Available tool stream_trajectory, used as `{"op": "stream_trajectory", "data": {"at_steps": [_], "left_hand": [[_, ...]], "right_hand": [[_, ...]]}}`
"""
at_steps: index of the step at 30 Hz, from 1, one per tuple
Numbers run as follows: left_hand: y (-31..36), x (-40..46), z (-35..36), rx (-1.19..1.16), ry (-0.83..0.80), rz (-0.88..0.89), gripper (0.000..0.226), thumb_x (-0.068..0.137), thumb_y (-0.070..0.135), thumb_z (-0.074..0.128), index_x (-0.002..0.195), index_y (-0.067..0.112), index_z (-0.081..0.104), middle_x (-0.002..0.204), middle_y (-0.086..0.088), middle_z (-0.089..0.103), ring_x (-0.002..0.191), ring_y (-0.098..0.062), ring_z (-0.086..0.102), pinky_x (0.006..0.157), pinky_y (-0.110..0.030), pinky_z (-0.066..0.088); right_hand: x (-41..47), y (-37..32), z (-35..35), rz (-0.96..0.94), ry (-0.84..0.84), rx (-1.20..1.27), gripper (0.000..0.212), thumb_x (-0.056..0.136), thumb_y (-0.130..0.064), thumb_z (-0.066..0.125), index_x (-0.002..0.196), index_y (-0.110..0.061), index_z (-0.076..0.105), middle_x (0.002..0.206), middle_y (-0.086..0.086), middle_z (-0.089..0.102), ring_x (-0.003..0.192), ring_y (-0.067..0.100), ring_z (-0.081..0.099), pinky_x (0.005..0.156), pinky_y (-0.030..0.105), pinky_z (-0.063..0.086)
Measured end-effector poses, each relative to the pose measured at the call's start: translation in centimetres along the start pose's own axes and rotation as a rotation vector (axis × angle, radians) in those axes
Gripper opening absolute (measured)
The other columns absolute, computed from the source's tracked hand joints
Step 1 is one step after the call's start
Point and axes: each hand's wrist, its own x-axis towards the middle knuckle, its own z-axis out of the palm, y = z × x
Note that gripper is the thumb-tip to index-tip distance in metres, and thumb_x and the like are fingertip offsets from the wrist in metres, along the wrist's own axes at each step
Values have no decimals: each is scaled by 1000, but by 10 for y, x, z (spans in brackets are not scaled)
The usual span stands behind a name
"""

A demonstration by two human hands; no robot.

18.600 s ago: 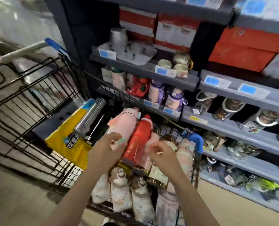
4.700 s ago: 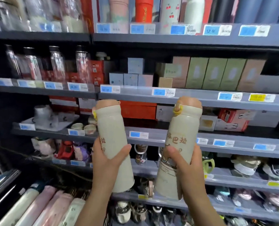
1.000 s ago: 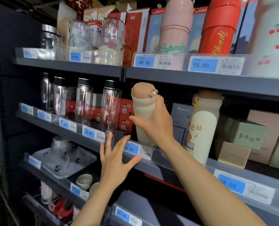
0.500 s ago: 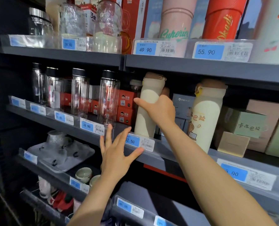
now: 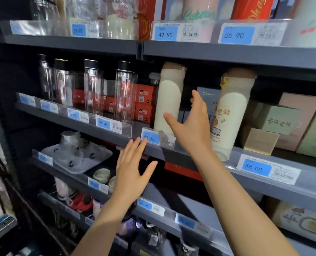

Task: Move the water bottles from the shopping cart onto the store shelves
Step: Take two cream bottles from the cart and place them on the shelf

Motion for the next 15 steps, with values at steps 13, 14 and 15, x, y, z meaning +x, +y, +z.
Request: {"op": "stream_trajectory", "data": {"at_steps": [13,14,15], "left_hand": [[53,-21,13,209,-265,-162,72,94,61,30,151,35,-4,156,10,-22,146,-14,-15,120,-47,0],[53,-22,15,248,-285,-166,72,93,61,29,150,36,-9,152,11,-29,146,-15,-19,119,-47,-2],[52,-23,18,275,-290,-168,74,92,63,27,148,38,-13,149,12,-33,145,-15,-21,118,-47,-3]], "right_hand": [[-5,50,-109,338,-66,16,107,73,-40,81,151,-11,13,149,13,35,132,30,41,100,41,39],[1,51,-109,388,-123,32,105,71,-37,82,148,-10,16,145,14,40,127,32,45,96,41,44],[5,53,-107,421,-166,30,100,70,-35,84,144,-10,21,140,15,45,121,33,49,94,44,47]]}}
